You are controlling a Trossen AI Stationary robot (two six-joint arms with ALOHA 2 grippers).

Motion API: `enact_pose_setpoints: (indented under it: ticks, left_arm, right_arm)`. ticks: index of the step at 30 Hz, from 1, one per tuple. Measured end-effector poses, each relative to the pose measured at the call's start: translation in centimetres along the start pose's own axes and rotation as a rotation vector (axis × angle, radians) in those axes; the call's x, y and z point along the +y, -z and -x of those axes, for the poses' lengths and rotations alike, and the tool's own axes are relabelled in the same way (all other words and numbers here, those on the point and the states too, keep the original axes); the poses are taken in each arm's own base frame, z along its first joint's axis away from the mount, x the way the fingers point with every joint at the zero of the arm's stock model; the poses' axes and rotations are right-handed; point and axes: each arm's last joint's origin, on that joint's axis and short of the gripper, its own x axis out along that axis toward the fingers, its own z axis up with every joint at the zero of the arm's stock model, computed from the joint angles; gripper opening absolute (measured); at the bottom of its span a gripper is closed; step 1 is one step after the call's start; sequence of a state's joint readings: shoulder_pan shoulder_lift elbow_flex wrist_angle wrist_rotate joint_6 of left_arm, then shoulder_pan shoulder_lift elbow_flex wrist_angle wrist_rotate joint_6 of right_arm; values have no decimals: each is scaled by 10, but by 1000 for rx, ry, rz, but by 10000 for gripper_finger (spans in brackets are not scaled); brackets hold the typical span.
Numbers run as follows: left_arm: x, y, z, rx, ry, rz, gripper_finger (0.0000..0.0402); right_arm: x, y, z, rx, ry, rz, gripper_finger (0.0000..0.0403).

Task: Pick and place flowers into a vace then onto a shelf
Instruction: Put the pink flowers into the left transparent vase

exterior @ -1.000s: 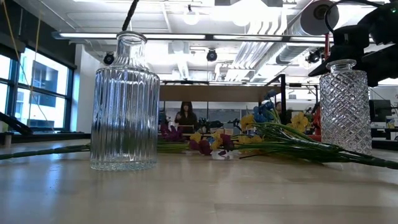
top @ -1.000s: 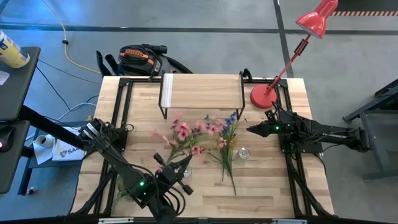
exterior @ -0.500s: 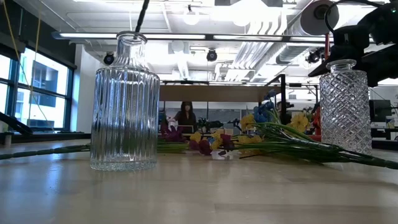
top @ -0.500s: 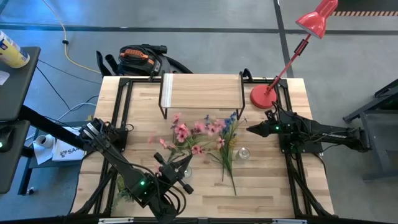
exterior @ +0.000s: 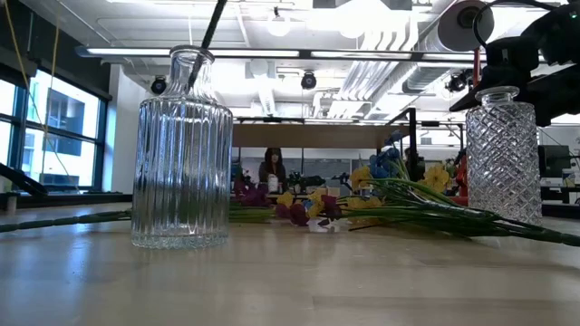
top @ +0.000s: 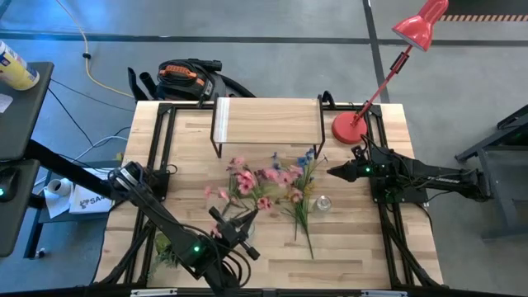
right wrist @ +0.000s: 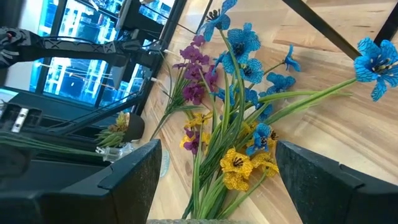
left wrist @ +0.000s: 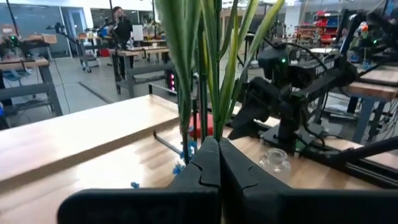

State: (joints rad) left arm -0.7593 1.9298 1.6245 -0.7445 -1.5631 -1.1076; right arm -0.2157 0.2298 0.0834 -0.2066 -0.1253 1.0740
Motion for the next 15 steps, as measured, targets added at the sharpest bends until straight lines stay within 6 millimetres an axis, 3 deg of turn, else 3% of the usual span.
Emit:
enact_pose_setpoints:
  ticks: [10, 15]
  left_arm:
    - [-9, 39, 0, 68, 20, 21, 33]
    - [-8, 44, 0, 133, 37, 7, 34]
  right_arm:
    - [0, 0, 0, 0, 0, 0, 304]
    - [0, 0, 0, -6, 4, 0, 304]
